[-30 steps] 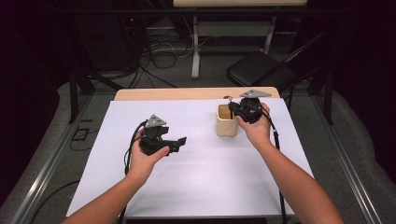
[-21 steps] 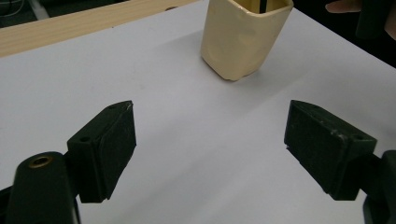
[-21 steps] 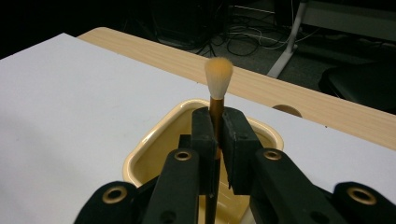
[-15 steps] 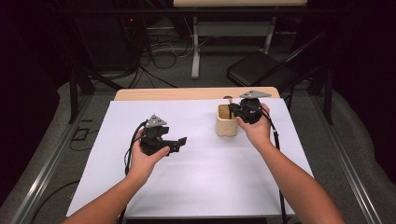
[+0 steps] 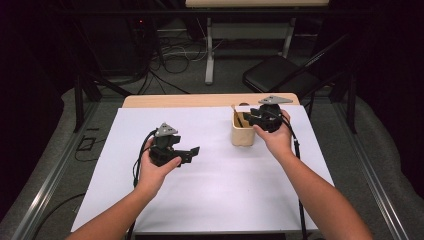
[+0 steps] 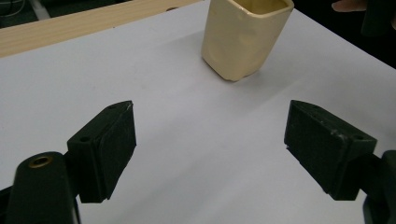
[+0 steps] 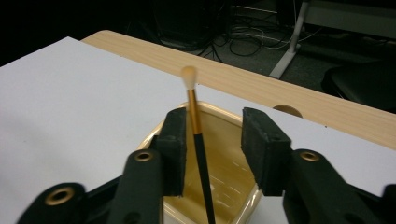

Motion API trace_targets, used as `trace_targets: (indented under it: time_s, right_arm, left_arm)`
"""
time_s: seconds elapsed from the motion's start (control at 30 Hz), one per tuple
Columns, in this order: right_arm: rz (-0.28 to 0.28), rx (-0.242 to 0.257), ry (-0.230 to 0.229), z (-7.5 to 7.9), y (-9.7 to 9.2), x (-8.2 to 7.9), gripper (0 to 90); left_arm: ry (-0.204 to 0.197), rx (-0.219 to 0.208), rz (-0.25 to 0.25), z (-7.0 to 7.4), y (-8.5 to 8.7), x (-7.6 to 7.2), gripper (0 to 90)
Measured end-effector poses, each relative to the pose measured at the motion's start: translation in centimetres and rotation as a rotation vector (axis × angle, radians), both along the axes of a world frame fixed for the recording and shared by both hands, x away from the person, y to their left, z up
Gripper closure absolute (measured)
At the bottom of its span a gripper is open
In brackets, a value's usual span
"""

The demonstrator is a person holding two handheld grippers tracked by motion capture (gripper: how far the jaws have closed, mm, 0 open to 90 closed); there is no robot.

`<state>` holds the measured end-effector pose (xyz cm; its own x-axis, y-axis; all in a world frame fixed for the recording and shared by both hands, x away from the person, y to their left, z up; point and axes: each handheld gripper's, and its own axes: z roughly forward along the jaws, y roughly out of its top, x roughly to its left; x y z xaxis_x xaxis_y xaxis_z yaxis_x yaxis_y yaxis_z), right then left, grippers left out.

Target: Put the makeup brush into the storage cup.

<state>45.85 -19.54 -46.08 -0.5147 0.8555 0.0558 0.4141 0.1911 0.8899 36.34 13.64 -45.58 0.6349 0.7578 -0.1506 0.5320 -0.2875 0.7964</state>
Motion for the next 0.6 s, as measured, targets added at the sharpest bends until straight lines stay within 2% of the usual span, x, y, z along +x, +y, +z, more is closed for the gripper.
trace_targets:
  time_s: [0.2, 0.43, 0.6]
  right_arm:
    - [0.006, -0.008, 0.005, 0.6, 0.0, -0.2, 51.2]
    - [0.017, -0.041, -0.002, 1.3, 0.2, -0.5, 44.5]
    - [0.030, -0.049, -0.002, 1.9, 0.2, -0.8, 42.4]
  left_arm:
    - [-0.004, -0.003, 0.003, 0.1, 0.1, 0.0, 16.8]
    - [-0.001, -0.001, -0.005, 0.1, 0.1, -0.1, 16.8]
    - [0.000, 0.000, -0.005, 0.1, 0.2, -0.1, 16.8]
